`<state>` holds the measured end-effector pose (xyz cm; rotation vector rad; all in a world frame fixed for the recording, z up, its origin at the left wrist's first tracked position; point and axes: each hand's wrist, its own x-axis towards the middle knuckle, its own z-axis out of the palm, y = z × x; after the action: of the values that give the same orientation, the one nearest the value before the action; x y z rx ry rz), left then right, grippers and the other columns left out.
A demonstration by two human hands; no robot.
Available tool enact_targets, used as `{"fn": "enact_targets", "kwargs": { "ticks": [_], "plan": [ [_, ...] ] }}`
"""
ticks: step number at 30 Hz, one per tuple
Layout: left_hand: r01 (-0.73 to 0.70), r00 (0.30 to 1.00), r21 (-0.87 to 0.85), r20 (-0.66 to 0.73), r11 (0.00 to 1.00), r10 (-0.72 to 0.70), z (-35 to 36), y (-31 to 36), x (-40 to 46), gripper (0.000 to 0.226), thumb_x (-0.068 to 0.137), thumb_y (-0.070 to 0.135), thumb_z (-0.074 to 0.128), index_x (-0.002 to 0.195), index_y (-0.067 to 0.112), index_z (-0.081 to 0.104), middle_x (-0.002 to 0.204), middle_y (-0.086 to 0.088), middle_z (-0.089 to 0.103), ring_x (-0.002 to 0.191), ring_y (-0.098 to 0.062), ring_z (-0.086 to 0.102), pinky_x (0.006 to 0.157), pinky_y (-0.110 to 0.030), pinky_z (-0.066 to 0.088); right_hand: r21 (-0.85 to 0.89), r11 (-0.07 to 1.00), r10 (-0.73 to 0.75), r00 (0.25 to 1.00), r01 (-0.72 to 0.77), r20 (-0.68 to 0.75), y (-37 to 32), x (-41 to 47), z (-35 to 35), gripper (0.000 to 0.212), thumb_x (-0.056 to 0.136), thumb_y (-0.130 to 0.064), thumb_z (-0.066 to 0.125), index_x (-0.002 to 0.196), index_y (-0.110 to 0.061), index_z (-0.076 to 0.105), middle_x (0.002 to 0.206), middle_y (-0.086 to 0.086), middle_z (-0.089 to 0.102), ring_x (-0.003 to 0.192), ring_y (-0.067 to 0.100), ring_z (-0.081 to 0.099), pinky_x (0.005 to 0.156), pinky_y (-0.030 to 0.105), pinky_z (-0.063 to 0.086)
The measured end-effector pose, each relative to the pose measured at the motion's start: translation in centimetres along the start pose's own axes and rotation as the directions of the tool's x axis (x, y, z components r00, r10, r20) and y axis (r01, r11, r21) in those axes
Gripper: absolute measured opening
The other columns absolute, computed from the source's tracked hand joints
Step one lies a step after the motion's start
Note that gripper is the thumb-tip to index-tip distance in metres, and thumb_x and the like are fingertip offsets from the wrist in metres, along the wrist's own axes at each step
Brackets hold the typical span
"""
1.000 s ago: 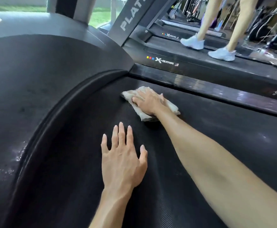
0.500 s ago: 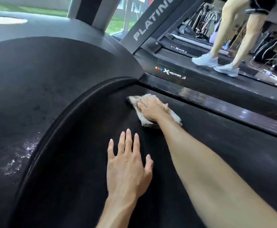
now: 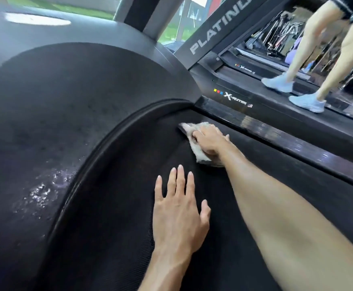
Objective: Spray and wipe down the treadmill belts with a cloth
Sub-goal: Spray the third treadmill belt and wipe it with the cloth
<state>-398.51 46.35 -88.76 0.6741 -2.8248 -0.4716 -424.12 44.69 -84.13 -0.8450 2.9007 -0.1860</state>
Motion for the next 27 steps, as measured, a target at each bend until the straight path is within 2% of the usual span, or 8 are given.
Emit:
{"fn": "enact_targets", "kwargs": {
  "ticks": [2, 5, 7, 11, 13, 15, 21, 27],
  "plan": [
    [-0.018, 1.0, 0.032, 0.006, 0.999, 0.018, -0.3, 0.2, 0.1, 0.079, 0.093, 0.056, 0.013, 0.16, 0.016, 0.029, 0.168, -0.009, 0.015, 0.157, -0.022, 0.011, 0.122, -0.055, 0.001, -0.031, 0.997, -0.073, 0.997, 0.073, 0.007, -3.7, 0.7, 1.0, 0.052, 0.099, -0.049, 0.033, 0.142, -0.028, 0.052, 0.157, 0.006, 0.042, 0.148, 0.028, 0.033, 0.117, 0.066, 0.017],
    [-0.037, 0.998, 0.051, 0.046, 0.998, 0.034, -0.9, 0.1, 0.1, 0.08, 0.092, 0.056, 0.002, 0.163, 0.02, 0.0, 0.17, -0.005, -0.012, 0.156, -0.018, -0.015, 0.121, -0.052, -0.013, -0.086, 0.966, -0.239, 0.968, 0.245, 0.074, -6.7, 0.2, 1.6, 0.059, 0.108, -0.049, 0.026, 0.164, -0.031, 0.024, 0.173, 0.003, 0.013, 0.159, 0.022, 0.009, 0.124, 0.059, 0.004],
    [-0.038, 0.999, 0.052, 0.037, 0.998, 0.036, -1.1, 0.2, 0.1, 0.08, 0.091, 0.057, 0.002, 0.163, 0.021, -0.001, 0.169, -0.004, -0.013, 0.156, -0.017, -0.017, 0.121, -0.051, -0.013, -0.066, 0.959, -0.269, 0.959, 0.275, 0.089, -6.3, -0.1, 1.0, 0.057, 0.11, -0.047, 0.025, 0.165, -0.034, 0.018, 0.174, -0.001, 0.007, 0.16, 0.02, 0.003, 0.124, 0.059, 0.0],
    [-0.025, 0.999, 0.08, 0.038, 0.996, 0.023, -1.0, 0.0, 0.0, 0.08, 0.092, 0.058, 0.003, 0.163, 0.021, 0.001, 0.17, -0.004, -0.012, 0.156, -0.017, -0.015, 0.121, -0.052, -0.012, -0.039, 0.999, 0.007, 1.0, -0.008, -0.023, -3.0, 0.7, 1.3, 0.055, 0.107, -0.053, 0.02, 0.158, -0.036, 0.031, 0.171, 0.001, 0.018, 0.158, 0.027, 0.011, 0.122, 0.068, 0.002],
    [-0.024, 0.999, 0.085, 0.033, 0.996, 0.022, -1.1, 0.2, 0.0, 0.08, 0.093, 0.057, 0.005, 0.163, 0.02, 0.002, 0.17, -0.005, -0.011, 0.156, -0.017, -0.015, 0.121, -0.052, -0.012, 0.017, 0.972, 0.236, 0.971, -0.235, -0.04, -2.6, 0.5, 1.7, 0.06, 0.106, -0.055, 0.019, 0.161, -0.033, 0.028, 0.172, 0.005, 0.012, 0.159, 0.029, 0.002, 0.12, 0.07, -0.006],
    [-0.031, 0.998, 0.089, 0.066, 0.996, 0.025, -1.0, 0.2, 0.0, 0.078, 0.094, 0.057, 0.004, 0.163, 0.021, -0.001, 0.169, -0.004, -0.013, 0.156, -0.017, -0.016, 0.121, -0.052, -0.013, 0.063, 0.952, 0.301, 0.953, -0.298, -0.035, -3.5, 0.0, 1.9, 0.061, 0.107, -0.053, 0.021, 0.163, -0.028, 0.025, 0.173, 0.007, 0.008, 0.159, 0.028, -0.005, 0.121, 0.067, -0.011],
    [-0.067, 0.993, 0.126, 0.101, 0.99, 0.055, -1.3, 0.0, 0.0, 0.089, 0.08, 0.058, -0.017, 0.161, 0.023, -0.014, 0.168, -0.002, -0.022, 0.154, -0.017, -0.023, 0.125, -0.051, -0.009, -0.065, 0.98, -0.192, 0.981, 0.19, -0.039, -8.7, -0.7, 2.2, 0.069, 0.102, -0.067, 0.026, 0.16, -0.029, 0.033, 0.169, 0.0, 0.024, 0.156, 0.024, 0.017, 0.125, 0.056, 0.009],
    [-0.047, 0.997, 0.111, 0.06, 0.993, 0.04, -1.8, 0.1, -0.1, 0.083, 0.086, 0.062, -0.007, 0.162, 0.028, -0.009, 0.168, 0.004, -0.019, 0.153, -0.011, -0.021, 0.126, -0.044, -0.009, 0.041, 0.995, -0.087, 0.995, 0.089, -0.038, -5.9, -0.7, 1.8, 0.067, 0.105, -0.061, 0.025, 0.163, -0.028, 0.027, 0.172, 0.001, 0.014, 0.158, 0.021, 0.01, 0.126, 0.056, 0.003]
  ]
}}
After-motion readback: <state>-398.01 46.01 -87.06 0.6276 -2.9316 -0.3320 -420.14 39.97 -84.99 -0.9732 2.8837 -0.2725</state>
